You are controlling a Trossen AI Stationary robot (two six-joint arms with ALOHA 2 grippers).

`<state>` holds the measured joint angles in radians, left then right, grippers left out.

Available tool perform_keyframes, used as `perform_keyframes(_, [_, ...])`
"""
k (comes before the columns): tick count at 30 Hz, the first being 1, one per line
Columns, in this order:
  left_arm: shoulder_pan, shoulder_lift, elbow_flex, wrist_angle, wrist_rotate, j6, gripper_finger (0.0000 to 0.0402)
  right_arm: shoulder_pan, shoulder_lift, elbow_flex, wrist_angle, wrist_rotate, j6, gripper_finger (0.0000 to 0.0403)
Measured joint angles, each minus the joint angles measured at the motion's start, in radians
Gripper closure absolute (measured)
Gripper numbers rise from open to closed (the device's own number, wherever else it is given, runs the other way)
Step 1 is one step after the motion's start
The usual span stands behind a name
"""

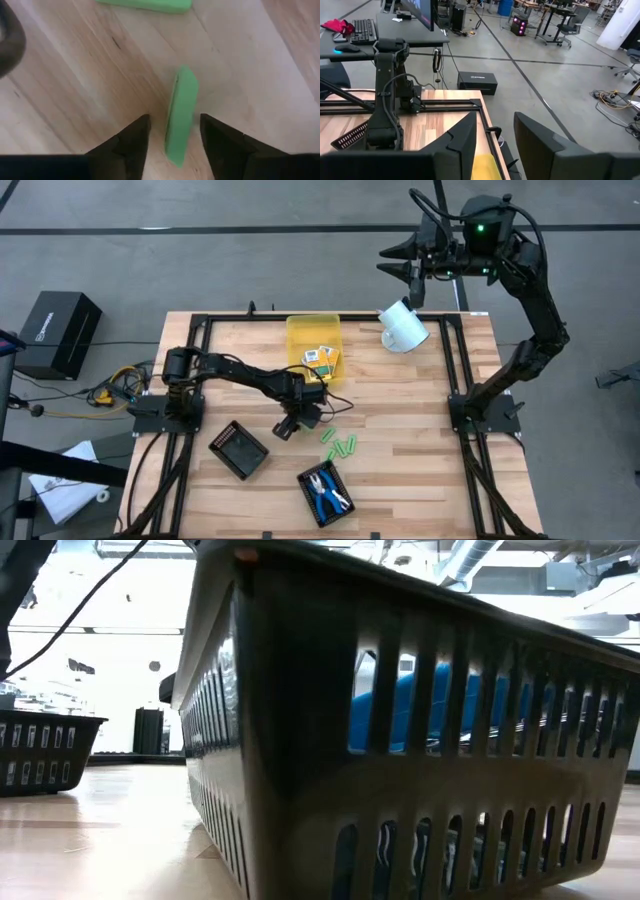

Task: Pick & Place School Supplies
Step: Put the green eraser into the left black bin

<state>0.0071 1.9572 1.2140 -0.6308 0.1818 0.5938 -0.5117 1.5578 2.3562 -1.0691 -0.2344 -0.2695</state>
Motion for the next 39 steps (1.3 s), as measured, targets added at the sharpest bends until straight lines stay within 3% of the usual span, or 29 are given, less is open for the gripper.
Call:
perform_keyframes(6, [0.006, -0.041, -0.006, 0.005, -0.068, -0.061, 0.0376, 0.0, 0.0, 0.0, 0.0, 0.0, -0.003, 0.0284])
perform_keyframes(12, [0.015, -0.157, -0.005, -0.011, -0.102, -0.25, 0.0377, 0.0, 0.0, 0.0, 0.0, 0.0, -0.009, 0.0286])
perform_keyframes(21, [0.015, -0.434, -0.028, -0.085, -0.141, -0.751, 0.0377, 0.0, 0.0, -0.001, 0.01, 0.0, -0.035, 0.0286])
perform_keyframes(33, [-0.29, -0.617, -0.389, -0.176, -0.085, -1.308, 0.0377, -0.001, 0.0, -0.001, 0.001, -0.005, -0.078, 0.0286])
perform_keyframes(39, [-0.449, -0.675, -0.469, -0.175, -0.08, -1.535, 0.0377, -0.002, 0.0, -0.001, 0.001, -0.007, -0.081, 0.0286])
